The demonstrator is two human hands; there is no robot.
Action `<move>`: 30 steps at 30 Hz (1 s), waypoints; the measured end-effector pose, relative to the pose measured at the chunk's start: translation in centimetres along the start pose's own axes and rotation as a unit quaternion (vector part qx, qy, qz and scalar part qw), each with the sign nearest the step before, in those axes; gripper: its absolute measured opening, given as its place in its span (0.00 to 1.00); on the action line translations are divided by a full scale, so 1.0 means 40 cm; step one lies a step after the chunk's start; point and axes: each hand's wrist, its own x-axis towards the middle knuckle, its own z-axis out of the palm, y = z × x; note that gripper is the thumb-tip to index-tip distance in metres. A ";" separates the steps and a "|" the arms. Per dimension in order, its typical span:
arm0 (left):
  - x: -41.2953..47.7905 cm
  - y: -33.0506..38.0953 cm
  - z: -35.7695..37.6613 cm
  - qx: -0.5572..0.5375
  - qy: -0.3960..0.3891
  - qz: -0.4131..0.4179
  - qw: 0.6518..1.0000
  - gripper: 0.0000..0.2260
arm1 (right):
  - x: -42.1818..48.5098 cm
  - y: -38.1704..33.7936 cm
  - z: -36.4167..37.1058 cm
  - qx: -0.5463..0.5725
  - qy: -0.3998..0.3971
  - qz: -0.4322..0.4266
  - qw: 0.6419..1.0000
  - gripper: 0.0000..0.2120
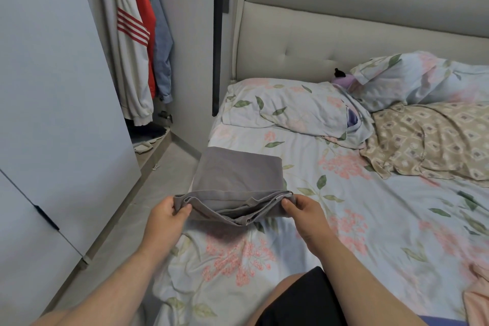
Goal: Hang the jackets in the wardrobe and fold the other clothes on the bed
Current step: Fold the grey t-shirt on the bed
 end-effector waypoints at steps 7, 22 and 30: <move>-0.081 0.020 -0.046 0.046 -0.020 0.004 0.999 0.05 | -0.060 -0.018 -0.033 -0.032 -0.057 0.005 0.998 0.11; -0.224 0.089 -0.118 -0.055 -0.068 -0.007 0.996 0.05 | -0.192 0.013 -0.137 -0.053 -0.110 -0.040 0.992 0.11; -0.144 0.048 -0.053 -0.074 -0.037 -0.035 0.996 0.06 | -0.130 0.023 -0.095 -0.031 -0.087 0.023 0.995 0.13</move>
